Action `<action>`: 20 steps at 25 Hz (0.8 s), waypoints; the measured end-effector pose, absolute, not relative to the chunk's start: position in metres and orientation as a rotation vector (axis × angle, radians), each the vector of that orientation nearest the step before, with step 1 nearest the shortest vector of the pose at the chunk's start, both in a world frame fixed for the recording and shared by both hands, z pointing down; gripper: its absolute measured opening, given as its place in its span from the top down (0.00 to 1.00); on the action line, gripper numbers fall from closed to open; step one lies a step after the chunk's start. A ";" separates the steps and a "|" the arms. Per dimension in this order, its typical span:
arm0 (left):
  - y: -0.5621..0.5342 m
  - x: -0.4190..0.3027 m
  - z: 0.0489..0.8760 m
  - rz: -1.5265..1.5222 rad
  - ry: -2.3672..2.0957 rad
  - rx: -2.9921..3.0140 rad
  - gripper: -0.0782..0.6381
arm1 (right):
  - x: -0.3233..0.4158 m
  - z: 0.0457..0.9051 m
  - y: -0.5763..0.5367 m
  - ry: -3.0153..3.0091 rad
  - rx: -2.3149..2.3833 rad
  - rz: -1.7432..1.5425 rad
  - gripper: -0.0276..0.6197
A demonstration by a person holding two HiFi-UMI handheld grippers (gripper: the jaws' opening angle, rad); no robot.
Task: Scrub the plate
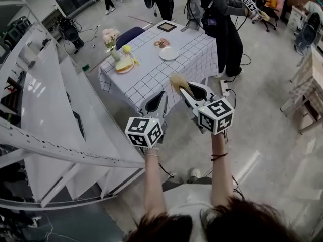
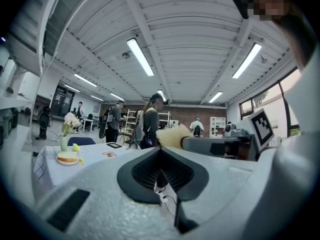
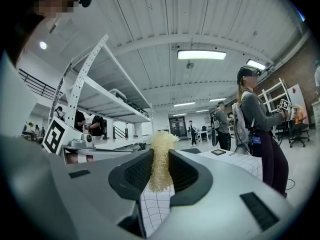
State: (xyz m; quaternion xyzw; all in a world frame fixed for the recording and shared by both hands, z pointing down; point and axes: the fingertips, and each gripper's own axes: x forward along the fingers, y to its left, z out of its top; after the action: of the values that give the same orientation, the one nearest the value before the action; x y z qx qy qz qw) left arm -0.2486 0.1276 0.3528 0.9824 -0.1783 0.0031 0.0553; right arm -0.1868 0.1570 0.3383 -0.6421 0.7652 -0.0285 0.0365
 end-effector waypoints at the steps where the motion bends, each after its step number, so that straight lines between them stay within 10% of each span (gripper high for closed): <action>1: 0.130 -0.250 0.354 0.007 -0.550 2.978 0.88 | -0.187 0.340 0.159 2.354 -1.963 -0.095 0.82; 20: 0.069 -0.222 0.381 0.007 -0.642 2.896 0.88 | -0.150 0.356 0.101 2.351 -1.844 -0.158 0.82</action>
State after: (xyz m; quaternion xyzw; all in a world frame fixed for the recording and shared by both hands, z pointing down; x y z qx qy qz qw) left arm -0.2218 0.0688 0.3810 0.9725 -0.2156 0.0023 0.0876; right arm -0.1500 0.1008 0.3564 -0.6147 0.7834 -0.0528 0.0748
